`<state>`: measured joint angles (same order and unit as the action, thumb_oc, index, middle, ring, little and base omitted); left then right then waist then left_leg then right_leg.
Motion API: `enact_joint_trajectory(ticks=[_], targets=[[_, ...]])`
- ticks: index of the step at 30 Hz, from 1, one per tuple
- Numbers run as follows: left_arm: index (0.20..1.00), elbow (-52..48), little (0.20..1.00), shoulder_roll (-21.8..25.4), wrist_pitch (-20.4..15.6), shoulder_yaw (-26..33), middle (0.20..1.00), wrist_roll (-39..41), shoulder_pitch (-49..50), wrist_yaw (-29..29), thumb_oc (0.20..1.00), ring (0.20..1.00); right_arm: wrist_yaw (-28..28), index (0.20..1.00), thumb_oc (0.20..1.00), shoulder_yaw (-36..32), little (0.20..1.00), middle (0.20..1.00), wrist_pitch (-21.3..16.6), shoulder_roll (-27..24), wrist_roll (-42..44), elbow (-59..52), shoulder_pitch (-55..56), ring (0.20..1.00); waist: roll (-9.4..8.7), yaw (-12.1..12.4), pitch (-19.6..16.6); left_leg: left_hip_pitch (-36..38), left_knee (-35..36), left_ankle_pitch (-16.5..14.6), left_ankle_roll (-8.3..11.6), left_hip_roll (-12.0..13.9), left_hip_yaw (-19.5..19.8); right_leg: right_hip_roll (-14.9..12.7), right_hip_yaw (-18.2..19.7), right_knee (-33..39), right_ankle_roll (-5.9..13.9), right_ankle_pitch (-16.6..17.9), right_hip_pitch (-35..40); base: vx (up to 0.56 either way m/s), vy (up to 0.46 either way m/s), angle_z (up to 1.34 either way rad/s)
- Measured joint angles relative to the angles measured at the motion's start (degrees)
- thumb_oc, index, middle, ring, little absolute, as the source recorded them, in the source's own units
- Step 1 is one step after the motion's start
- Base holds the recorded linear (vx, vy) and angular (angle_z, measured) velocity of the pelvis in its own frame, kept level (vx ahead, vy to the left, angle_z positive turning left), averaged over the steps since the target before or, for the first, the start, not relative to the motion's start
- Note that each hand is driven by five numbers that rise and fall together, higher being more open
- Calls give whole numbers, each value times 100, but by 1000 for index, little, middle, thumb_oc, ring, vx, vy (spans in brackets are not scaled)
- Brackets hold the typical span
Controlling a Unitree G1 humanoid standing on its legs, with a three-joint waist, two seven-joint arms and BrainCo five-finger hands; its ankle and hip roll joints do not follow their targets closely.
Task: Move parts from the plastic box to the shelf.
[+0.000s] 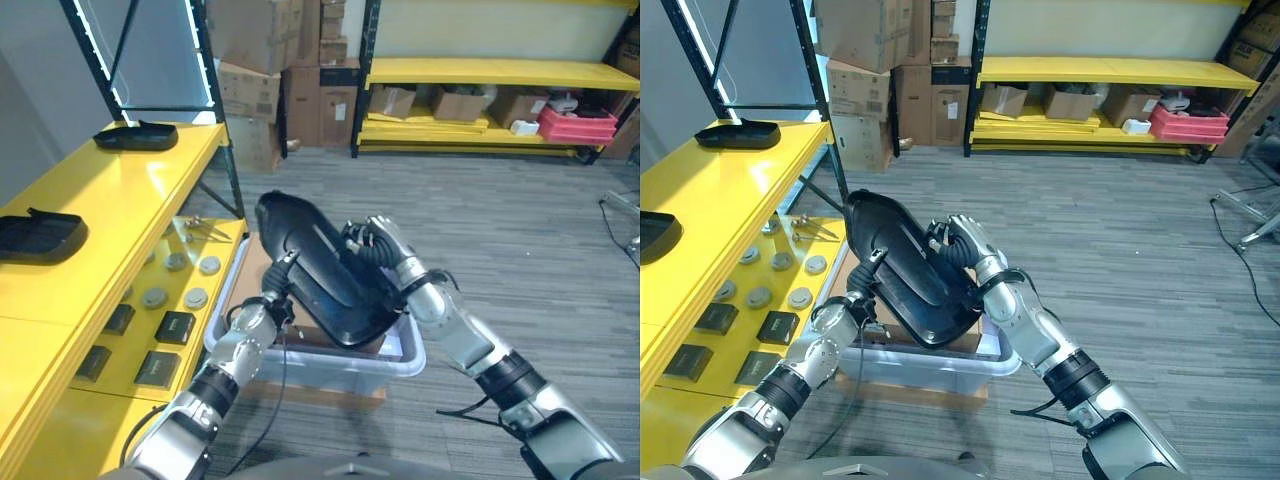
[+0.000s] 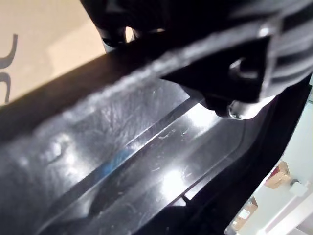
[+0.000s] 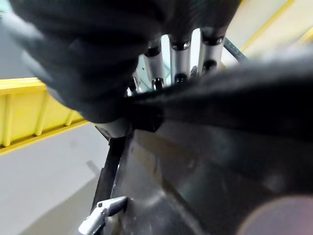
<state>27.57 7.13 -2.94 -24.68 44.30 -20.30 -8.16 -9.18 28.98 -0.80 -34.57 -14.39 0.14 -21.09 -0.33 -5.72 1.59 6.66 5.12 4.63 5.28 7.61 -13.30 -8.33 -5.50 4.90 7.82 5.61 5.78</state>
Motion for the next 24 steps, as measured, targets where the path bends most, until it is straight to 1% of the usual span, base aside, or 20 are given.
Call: enact_joint_trajectory(ticks=[1,2,3,4,5,6,7,9,10,11,13,15,16,17,18,19,20,22,23,24], targets=[[200,-234,200,138,-56,-5,200,-300,45,22,200,200,288,1000,1000,-108,1000,1000,-236,-305,649,-275,176,1000,-20,53,14,-2,0,-2,5,1,0,0,-3,-1,5,-6,-1,11,-6,3],[200,-434,200,184,-89,-5,200,-468,91,20,200,200,351,1000,1000,-407,1000,1000,-445,-178,1021,-390,490,1000,-36,83,20,0,-1,-1,13,2,3,0,-1,-16,6,-6,2,17,-3,4],[200,-661,200,218,-139,-2,200,-628,157,7,200,200,383,1000,1000,-787,1000,1000,-673,120,1365,-451,889,1000,-47,96,19,5,-1,-5,22,0,7,0,1,-19,8,-8,6,0,0,0],[200,-698,200,232,-214,23,200,-808,166,-35,200,200,396,1000,1000,-1201,1000,1000,-852,577,1779,-520,1333,1000,-47,93,19,17,-1,-14,30,-9,-12,-9,14,-19,18,-19,6,30,3,-5],[200,-694,200,248,-217,149,200,-966,169,-117,200,200,377,1000,1000,-1598,1000,1000,-993,929,2061,-609,1789,1000,-45,78,20,32,-1,-29,37,-26,-40,-25,16,-15,26,-51,6,36,2,-11],[200,-704,200,309,-221,329,200,-1113,191,-208,200,200,330,1000,1000,-2016,1000,1000,-1089,1089,2274,-615,2205,1000,-44,52,21,48,0,-46,36,-37,-63,-41,31,-8,38,-59,16,30,-1,-10],[200,-752,200,499,-229,577,200,-1308,216,-365,200,200,210,1000,1000,-2491,1000,1000,-1090,1144,2548,-523,2547,1000,-57,-65,29,54,1,-54,31,-52,-80,-57,41,-4,41,-61,14,51,-4,-8],[200,-1019,200,846,-238,851,200,-1708,325,-438,200,200,32,1000,1000,-3068,1000,1000,-1191,1255,2913,-210,2976,1000,-76,-209,41,63,2,-59,35,-49,-91,-54,50,-14,44,-63,12,29,-15,-5],[200,-1431,200,1034,-256,1056,200,-2121,554,-422,200,200,39,1000,1000,-3437,1000,1000,-1440,1335,3078,407,3105,1000,-90,-242,50,82,1,-73,45,-42,-111,-49,71,-16,47,-66,16,2,-19,-8],[200,-1715,200,1162,-337,1163,200,-2382,653,-422,200,200,6,1000,1000,-3639,1000,1000,-1405,1297,3205,1021,3193,1000,-106,-208,59,102,0,-84,44,-41,-133,-46,94,-18,48,-67,25,-1,-24,-8],[200,-2034,200,1293,-409,1367,200,-2772,681,-433,200,200,-120,1000,1000,-3626,1000,1000,-1276,1160,3274,2066,3408,1000,-102,-160,66,94,1,-93,40,-49,-133,-54,110,-18,55,-72,18,-7,-32,-1],[200,-2512,200,1359,-518,1636,200,-3086,833,-445,200,200,-124,1000,1000,-3584,1000,1000,-1255,1301,3360,3037,3514,1000,-86,-122,90,93,1,-96,43,-45,-121,-52,109,-17,59,-76,14,-2,-17,-1],[200,-2715,200,1389,-610,1704,200,-3234,907,-456,200,200,-122,1000,1000,-3491,1000,1000,-1179,1357,3399,3417,3562,1000,-75,-105,101,93,0,-108,46,-45,-120,-51,118,-19,59,-79,14,-6,-68,-4],[200,-2933,200,1462,-785,1783,200,-3513,954,-480,200,200,-19,1000,1000,-3146,1000,1000,-1012,1383,3402,3757,3717,1000,-27,-73,132,96,1,-125,36,-53,-121,-59,141,-14,61,-92,8,-11,-98,-4],[200,-3050,200,1519,-828,1829,200,-3620,1038,-473,200,200,49,1000,1000,-2973,1000,1000,-1037,1412,3316,4159,3637,1000,-10,-50,139,102,1,-130,36,-50,-117,-63,147,-11,68,-98,10,-16,-124,-9],[200,-3158,200,1562,-911,1864,200,-3737,1153,-469,200,200,130,1000,1000,-2725,1000,1000,-945,1438,3174,4783,3449,1000,-7,-28,142,118,1,-144,33,-36,-126,-49,160,-15,74,-110,17,-25,-126,-5],[200,-3154,200,1559,-976,1862,200,-3799,1189,-444,200,200,182,1000,1000,-2543,1000,1000,-839,1470,3101,5153,3366,1000,0,10,143,104,1,-159,27,-28,-122,-44,161,-14,82,-125,30,-29,-99,-4],[200,-3262,200,1586,-1007,1876,200,-3845,1361,-370,200,200,325,1000,1000,-2015,1000,1000,-645,1514,2524,5981,3147,1000,48,194,163,75,-2,-171,55,4,-96,-8,157,-19,42,-139,6,-68,-133,5],[200,-3363,200,1583,-1046,1926,200,-3840,1533,-348,200,200,412,1000,1000,-1871,1000,1000,-497,1550,2172,6027,3134,1000,116,304,245,34,-6,-125,41,21,-38,13,122,-20,12,-152,4,-132,-204,12],[200,-3428,200,1564,-1090,2038,200,-3828,1727,-289,200,200,449,1000,1000,-1554,1000,1000,-508,1549,1815,6066,3032,1000,175,434,314,-2,-39,-54,117,40,28,60,63,-5,-8,-141,4,-158,-200,33]])
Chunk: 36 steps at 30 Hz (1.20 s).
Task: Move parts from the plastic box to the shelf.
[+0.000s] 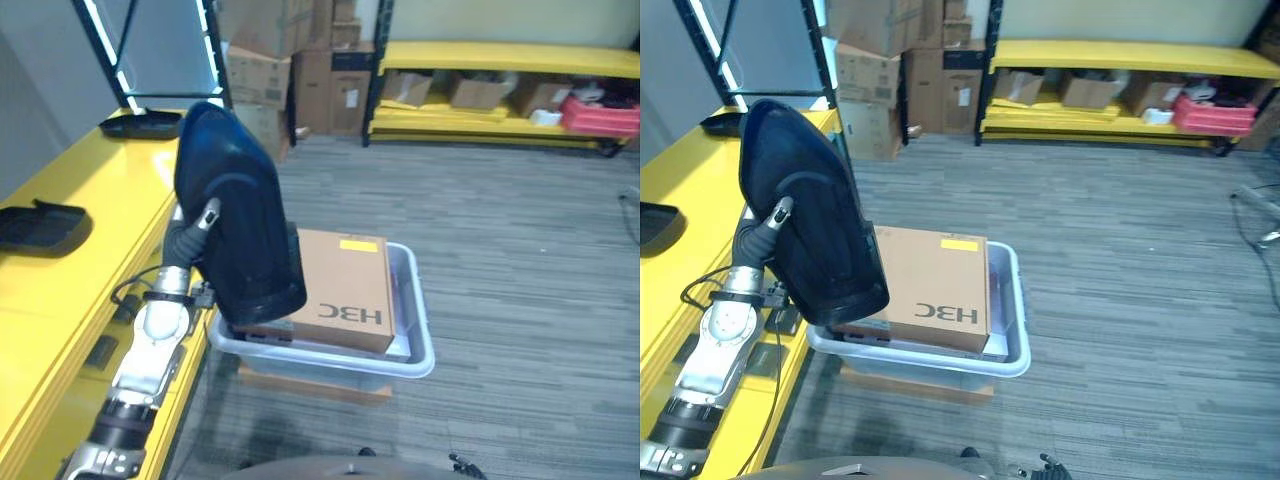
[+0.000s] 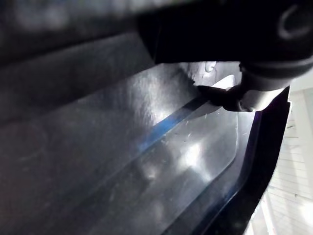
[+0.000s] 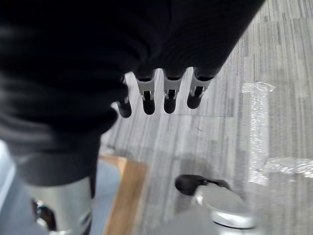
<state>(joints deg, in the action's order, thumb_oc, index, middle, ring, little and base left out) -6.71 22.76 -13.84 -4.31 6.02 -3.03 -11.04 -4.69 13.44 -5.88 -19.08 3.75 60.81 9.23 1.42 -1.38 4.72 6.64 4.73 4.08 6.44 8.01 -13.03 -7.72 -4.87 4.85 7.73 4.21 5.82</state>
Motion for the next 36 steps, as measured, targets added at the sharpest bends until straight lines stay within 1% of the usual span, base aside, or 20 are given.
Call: enact_joint_trajectory(ticks=[4,5,6,7,8,9,10,13,15,17,18,20,22,23,26,28,30,31,34,36], targets=[[200,-299,200,-19,-73,164,200,8,529,111,200,200,77,1000,1000,183,1000,1000,96,130,-525,634,-425,1000,174,478,296,-437,-3,492,282,156,769,214,-694,-10,-167,5,21,-237,-126,94],[200,-307,200,-33,-71,241,200,8,520,88,200,200,79,1000,1000,41,1000,1000,110,111,-560,889,-610,1000,174,664,448,-827,-2,1041,610,114,1154,227,-1178,-16,-274,-28,-27,-247,-165,179],[200,-308,200,-36,-70,245,200,6,461,62,200,200,79,1000,1000,-70,1000,1000,118,107,-594,1002,-704,1000,189,730,554,-1106,1,1471,685,55,1294,181,-1487,-16,-372,-57,-48,-267,-271,183],[200,-316,200,-63,-76,264,200,0,440,37,200,200,74,1000,1000,-140,1000,1000,130,126,-598,999,-736,1000,207,776,635,-1278,12,1696,400,55,1232,136,-1734,33,-513,-35,-67,-109,-131,142],[200,-274,200,-116,-79,394,200,-1,526,1,200,200,73,1000,1000,-318,1000,1000,126,148,-632,974,-779,1000,166,790,677,-1321,-36,1473,500,149,586,138,-1923,33,-587,-46,-58,-156,-173,100],[200,-237,200,-114,-48,417,200,-16,520,-38,200,200,49,1000,1000,-368,1000,1000,102,158,-586,899,-796,1000,105,770,705,-1285,-294,1090,332,216,48,65,-2134,8,-602,-21,38,-115,-121,145],[200,-196,200,-124,-57,415,200,-69,504,-74,200,200,29,1000,1000,-696,1000,1000,107,271,-496,879,-775,1000,43,503,666,-1205,-838,693,362,445,-747,-4,-2571,26,-568,-102,241,-175,-146,128],[200,-248,200,-51,-112,429,200,-190,465,-70,200,200,38,1000,1000,-877,1000,1000,114,440,-166,1137,-737,1000,-213,459,599,-1061,-2013,16,333,472,-768,-340,-3045,-5,-647,-28,355,-168,-62,80],[200,-222,200,-137,-130,387,200,-239,127,-7,200,200,40,1000,1000,-682,1000,1000,127,483,-149,1219,-305,1000,-247,209,434,-905,-2575,-574,29,454,-1413,-497,-3747,-88,-412,-57,614,-88,106,184],[200,-372,200,-52,-153,398,200,-236,-116,12,200,200,40,1000,1000,-791,1000,1000,227,535,-195,1397,-160,1000,-205,197,348,-903,-2015,-750,-421,203,-1795,-620,-4004,-518,-358,-221,560,-58,149,189],[200,-387,200,13,-160,420,200,-234,-284,11,200,200,42,1000,1000,-839,1000,1000,303,595,-198,1484,-141,1000,-281,159,302,-924,-1731,-708,-536,28,-1729,-680,-3972,-627,-494,-310,555,-46,146,199],[200,-389,200,312,-157,741,200,-218,-299,-47,200,200,32,1000,1000,-1085,1000,1000,355,704,-197,1526,-238,1000,-505,190,177,-936,-1071,-465,-801,-336,-1232,-800,-3660,-691,-376,-543,385,-46,326,153],[200,-386,200,536,-154,868,200,-224,-325,-96,200,200,19,1000,1000,-1163,1000,1000,338,694,-199,1485,-426,1000,-574,231,126,-945,-884,-368,-833,-503,-940,-624,-3663,-564,-462,-251,340,37,374,80],[200,-382,200,608,-154,851,200,-224,-308,-98,200,200,8,1000,1000,-1122,1000,1000,359,641,-199,1500,-488,1000,-659,242,49,-878,-752,-330,-856,-626,-882,-748,-3798,-690,-208,-169,340,44,248,55],[200,-539,200,513,-157,801,200,-206,85,3,200,200,-147,1000,1000,-1102,1000,1000,334,376,-303,1207,-808,1000,-342,369,88,-391,-335,-289,-991,-762,-902,-1206,-3465,-1776,-42,-38,128,3,308,-2],[200,-544,200,512,-157,577,200,-177,-12,18,200,200,-176,1000,1000,-1140,1000,1000,340,390,-268,969,-959,1000,-210,196,215,-198,-132,-208,-1188,-891,-618,-1508,-2717,-2946,32,8,-287,1,96,49],[200,-382,200,470,-256,192,200,-129,-376,23,200,200,-179,1000,1000,-1113,1000,1000,278,543,69,713,-986,1000,-74,-145,326,-380,-50,-97,-1066,-790,-161,-342,88,-2641,299,-860,-877,95,75,117],[200,-381,200,585,-257,123,200,-112,-465,66,200,200,-179,1000,1000,-1056,1000,1000,233,649,142,723,-1034,1000,-135,-224,415,-473,-18,-62,-1011,-837,-174,-82,487,-2366,383,-943,-1161,149,95,77],[200,-183,200,597,-237,-341,200,-27,-703,262,200,200,-152,1000,1000,-692,1000,1000,161,814,494,732,-730,1000,-320,-261,438,-628,13,-104,-1041,-978,444,647,657,-1291,-241,-769,-1359,229,-11,139],[200,-211,200,675,-224,-460,200,14,-659,331,200,200,-159,1000,1000,-767,1000,1000,159,801,497,949,-559,1000,-341,-215,422,-618,-17,-77,-967,-1123,824,627,388,-774,-469,-388,-1083,250,-94,171]])
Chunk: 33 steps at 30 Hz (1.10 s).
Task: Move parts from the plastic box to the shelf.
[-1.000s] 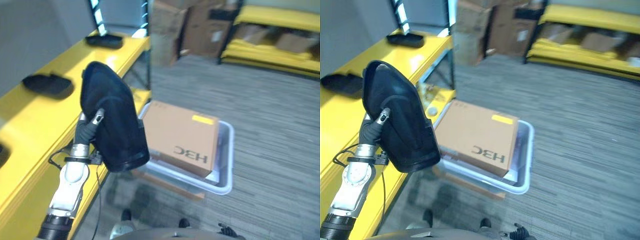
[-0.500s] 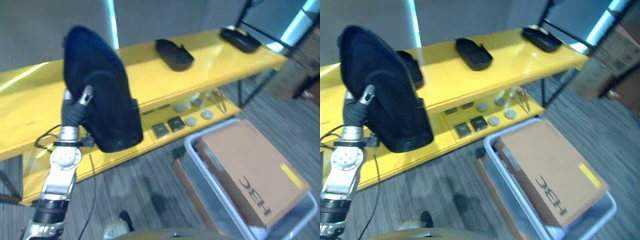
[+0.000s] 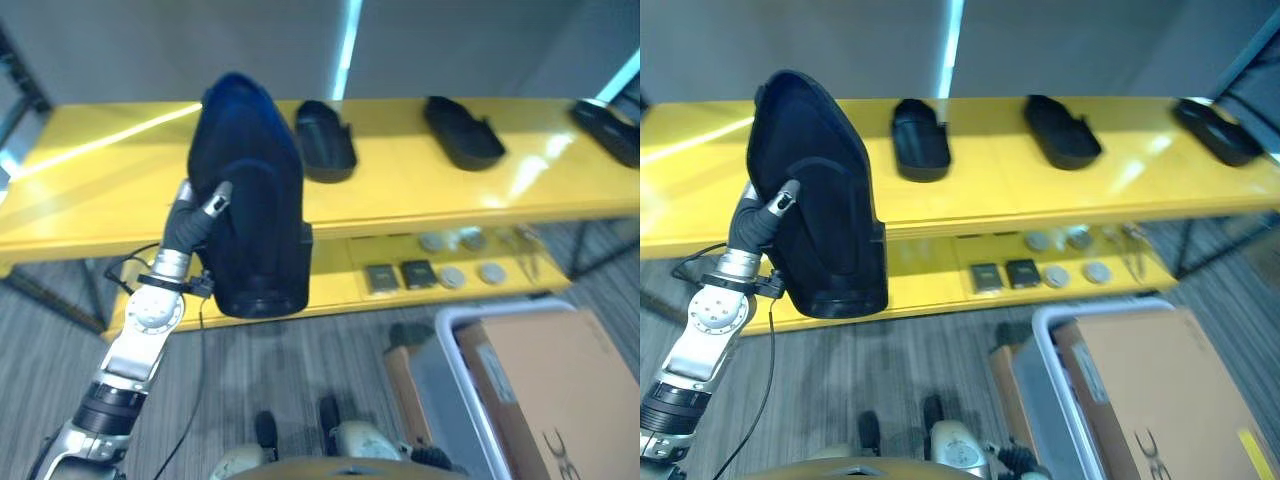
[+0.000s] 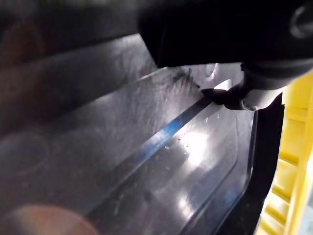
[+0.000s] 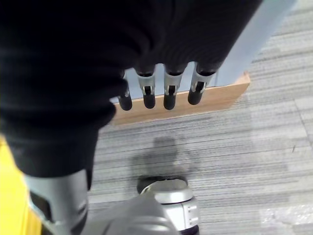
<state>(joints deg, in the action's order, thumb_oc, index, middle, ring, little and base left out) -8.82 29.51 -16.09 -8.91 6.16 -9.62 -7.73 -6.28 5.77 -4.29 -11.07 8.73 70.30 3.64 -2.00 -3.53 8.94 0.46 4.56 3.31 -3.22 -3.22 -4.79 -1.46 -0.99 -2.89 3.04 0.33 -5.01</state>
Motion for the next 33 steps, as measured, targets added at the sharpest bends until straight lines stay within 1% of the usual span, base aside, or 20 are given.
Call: enact_joint_trajectory(ticks=[2,3,4,5,7,8,10,12,14,16,17,18,19,20,22,23,25,27,31,33], targets=[[200,-229,200,19,-8,231,200,77,404,13,200,200,7,1000,1000,11,1000,1000,38,-37,-29,140,-103,1000,195,241,28,164,-58,37,206,141,-156,62,-190,-17,-156,-8,210,144,-58,39],[200,-281,200,51,-16,338,200,179,550,22,200,200,-28,1000,1000,242,1000,1000,51,-38,-143,317,-280,1000,145,390,60,-105,-778,-202,659,184,-235,-20,-302,-71,-267,-135,240,20,-10,-18],[200,-269,200,7,-2,418,200,253,623,21,200,200,10,1000,1000,352,1000,1000,73,-144,-294,484,-407,1000,-22,512,134,-587,-1862,-295,841,119,-232,-204,-327,-50,-310,-59,290,15,18,8],[200,-263,200,-31,2,408,200,273,688,29,200,200,35,1000,1000,292,1000,1000,74,-360,-505,396,-439,1000,38,615,139,-1052,-2665,-370,913,255,-67,-250,-492,-14,-384,-65,432,89,58,21],[200,-168,200,1,-12,318,200,300,479,55,200,200,66,1000,1000,200,1000,1000,84,-675,-687,396,-452,1000,144,520,220,-1527,-3015,-396,1171,701,-17,-314,-926,205,-331,62,563,262,239,77],[200,-72,200,5,-5,301,200,302,379,63,200,200,66,1000,1000,9,1000,1000,110,-669,-690,440,-470,1000,125,448,227,-1462,-2618,-363,1159,1006,-239,-341,-1067,373,-311,124,724,295,343,85],[200,87,200,-2,-1,443,200,378,433,36,200,200,-21,1000,1000,-411,1000,1000,116,-629,-564,394,-456,1000,203,389,128,-846,-908,-320,1160,1906,-633,-190,-1061,506,-155,57,916,190,261,26],[200,187,200,-61,17,433,200,392,366,-90,200,200,-35,1000,1000,-376,1000,1000,87,-681,-437,197,-460,1000,329,344,68,-614,-295,-92,1274,2303,-378,-160,-990,436,-114,2,899,299,407,-3],[200,428,200,-233,15,279,200,478,165,-144,200,200,-35,1000,1000,-90,1000,1000,108,-752,-424,181,-529,1000,388,348,31,-531,-11,-21,1315,2288,132,-246,-781,433,147,-90,910,336,473,-11],[200,446,200,-281,52,182,200,609,152,-191,200,200,-38,1000,1000,-185,1000,1000,185,-793,-441,507,-649,1000,441,357,10,-249,-80,47,1274,1859,300,-590,-697,423,437,-88,1081,247,355,-36],[200,449,200,-239,63,144,200,612,146,-185,200,200,-46,1000,1000,-346,1000,1000,180,-816,-443,474,-586,1000,433,343,0,-86,-94,356,1335,1682,288,-791,-707,313,584,-180,1140,99,247,-23],[200,470,200,-165,73,145,200,613,145,-193,200,200,-51,1000,1000,-401,1000,1000,175,-712,-442,421,-524,1000,233,351,-11,-32,-97,336,1322,1393,176,-1094,-787,122,571,-197,1112,139,354,-6],[200,451,200,-106,93,143,200,615,132,-190,200,200,-49,1000,1000,-386,1000,1000,172,-642,-442,412,-451,1000,189,325,-37,-11,-106,297,1243,1202,171,-1213,-817,62,503,-92,1071,180,449,-25],[200,312,200,273,113,153,200,745,104,-186,200,200,-84,1000,1000,-595,1000,1000,204,-464,-437,292,-469,1000,87,359,6,18,-117,34,962,943,-66,-1567,-703,-892,422,173,425,151,290,-22],[200,301,200,426,116,178,200,766,96,-145,200,200,-138,1000,1000,-538,1000,1000,192,-364,-458,236,-378,1000,138,303,-2,102,-18,61,697,813,-184,-1721,-780,-1248,517,168,46,167,204,-41],[200,302,200,615,118,273,200,777,113,-149,200,200,-154,1000,1000,-369,1000,1000,212,-230,-456,242,-382,1000,149,384,1,215,48,-26,613,737,-367,-1731,-993,-1227,548,185,-191,119,90,-52],[200,303,200,555,118,432,200,878,80,-141,200,200,-199,1000,1000,-129,1000,1000,189,-242,-623,187,-360,1000,213,243,-14,169,13,11,586,707,-340,-1334,-720,-792,703,73,-336,123,31,-14],[200,310,200,238,113,446,200,1352,11,-142,200,200,-231,1000,1000,-14,1000,1000,215,-205,-842,77,-271,1000,195,141,-20,137,9,-25,554,633,-374,-981,-563,-212,625,202,-460,133,-14,12],[200,310,200,21,114,429,200,1719,27,-44,200,200,-251,1000,1000,124,1000,1000,181,-96,-916,-23,-13,1000,67,30,-92,235,9,-119,625,514,-265,-876,-533,230,505,693,-320,75,-99,24],[200,288,200,234,122,534,200,1726,30,-87,200,200,-226,1000,1000,335,1000,1000,177,-159,-1066,32,2,1000,-42,76,-170,263,10,-192,731,602,-292,-696,-432,785,424,995,-72,61,-76,-6]])
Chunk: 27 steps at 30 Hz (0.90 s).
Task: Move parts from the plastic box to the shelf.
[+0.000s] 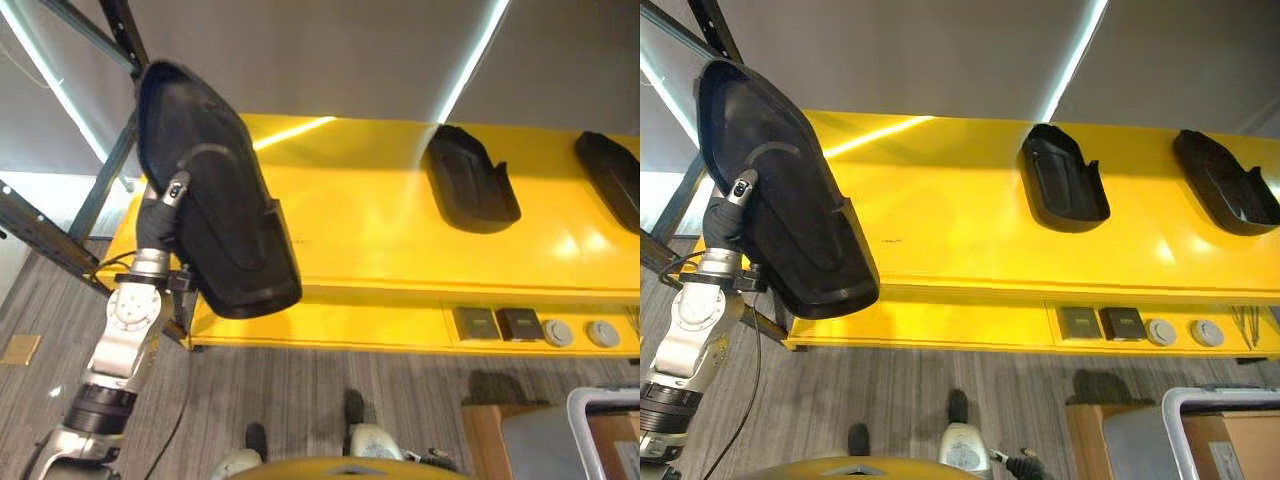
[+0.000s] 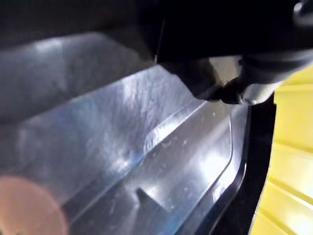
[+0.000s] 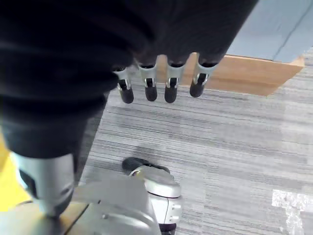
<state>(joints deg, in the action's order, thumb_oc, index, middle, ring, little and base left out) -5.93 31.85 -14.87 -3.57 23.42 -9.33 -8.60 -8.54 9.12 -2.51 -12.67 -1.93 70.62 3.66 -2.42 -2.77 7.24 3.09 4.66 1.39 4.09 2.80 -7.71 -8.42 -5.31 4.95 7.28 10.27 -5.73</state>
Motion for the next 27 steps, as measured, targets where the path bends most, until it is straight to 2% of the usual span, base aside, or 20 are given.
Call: enact_joint_trajectory(ticks=[3,4,5,7,9,12,13,14,15,16,18,21,22,27], targets=[[200,59,200,30,-18,136,200,22,-45,-2,200,200,50,1000,1000,12,1000,1000,3,-284,-100,20,0,1000,314,-71,118,-1,2,-24,69,212,-31,215,-1,-19,-89,-28,-10,35,6,-12],[200,234,200,38,-20,136,200,98,-83,4,200,200,47,1000,1000,-157,1000,1000,20,-405,-67,6,-3,1000,444,-140,113,0,3,-28,74,273,-110,289,69,-20,-95,-24,-47,15,25,-45],[200,588,200,93,-8,175,200,257,-166,-10,200,200,38,1000,1000,-356,1000,1000,-1,-528,-50,-46,-83,1000,543,-245,110,43,22,-43,94,341,-347,379,194,-19,-121,-17,-100,-15,20,-59],[200,867,200,99,-12,169,200,323,-410,-15,200,200,45,1000,1000,-315,1000,1000,-1,-552,-50,-48,-162,1000,540,-371,132,54,37,-57,168,381,-483,442,326,20,-161,-51,-178,-30,15,-44],[200,1744,200,266,-45,105,200,613,-1039,30,200,200,95,1000,1000,246,1000,1000,7,-592,-165,-150,-244,1000,510,-423,147,-37,37,-36,208,405,-647,460,351,20,-235,-63,-355,-25,11,-39],[200,2697,200,844,14,74,200,1048,-1369,195,200,200,224,1000,1000,497,1000,1000,-26,-610,-525,-324,-212,1000,509,-661,165,-118,39,-41,237,398,-772,471,367,19,-261,28,-550,-53,29,-32],[200,3167,200,1165,24,-53,200,1168,-1496,308,200,200,233,1000,1000,526,1000,1000,-31,-607,-527,-347,-234,1000,516,-708,184,-143,38,-31,256,399,-838,487,435,19,-258,73,-612,-28,4,-29],[200,3683,200,1487,39,-342,200,1261,-1741,380,200,200,227,1000,1000,557,1000,1000,-23,-609,-527,-413,-235,1000,517,-683,187,-185,39,-30,256,408,-938,501,503,20,-259,81,-688,-31,1,-42],[200,4210,200,1779,230,-493,200,1330,-2009,440,200,200,227,1000,1000,637,1000,1000,8,-611,-528,-423,-294,1000,514,-679,200,-255,38,-24,264,407,-992,500,515,19,-263,86,-812,-34,3,-38],[200,4439,200,1878,323,-489,200,1416,-2165,447,200,200,232,1000,1000,647,1000,1000,4,-593,-529,-432,-281,1000,511,-707,230,-304,39,-17,274,391,-1032,479,495,16,-280,195,-877,-52,26,-25],[200,4742,200,1899,356,-540,200,1622,-2463,741,200,200,239,1000,1000,880,1000,1000,5,-627,-656,-437,-306,1000,541,-696,397,-342,39,-13,282,388,-1052,491,510,5,-296,248,-931,-57,25,-9],[200,5021,200,1935,428,-578,200,1826,-2713,1084,200,200,314,1000,1000,886,1000,1000,-6,-632,-751,-444,-549,1000,545,-704,619,-420,39,-12,281,371,-1106,482,549,-19,-344,346,-1041,-30,6,-7],[200,5320,200,1991,553,-686,200,1821,-2961,1260,200,200,333,1000,1000,899,1000,1000,-15,-640,-752,-449,-687,1000,546,-727,719,-450,39,-13,281,371,-1104,482,548,-19,-343,348,-1073,-39,-3,1],[200,6121,200,2051,690,-1010,200,1675,-3566,1456,200,200,342,1000,1000,1106,1000,1000,-14,-641,-750,-449,-960,1000,549,-729,830,-630,38,-7,288,361,-1107,474,555,-20,-347,367,-1256,-15,-3,0]])
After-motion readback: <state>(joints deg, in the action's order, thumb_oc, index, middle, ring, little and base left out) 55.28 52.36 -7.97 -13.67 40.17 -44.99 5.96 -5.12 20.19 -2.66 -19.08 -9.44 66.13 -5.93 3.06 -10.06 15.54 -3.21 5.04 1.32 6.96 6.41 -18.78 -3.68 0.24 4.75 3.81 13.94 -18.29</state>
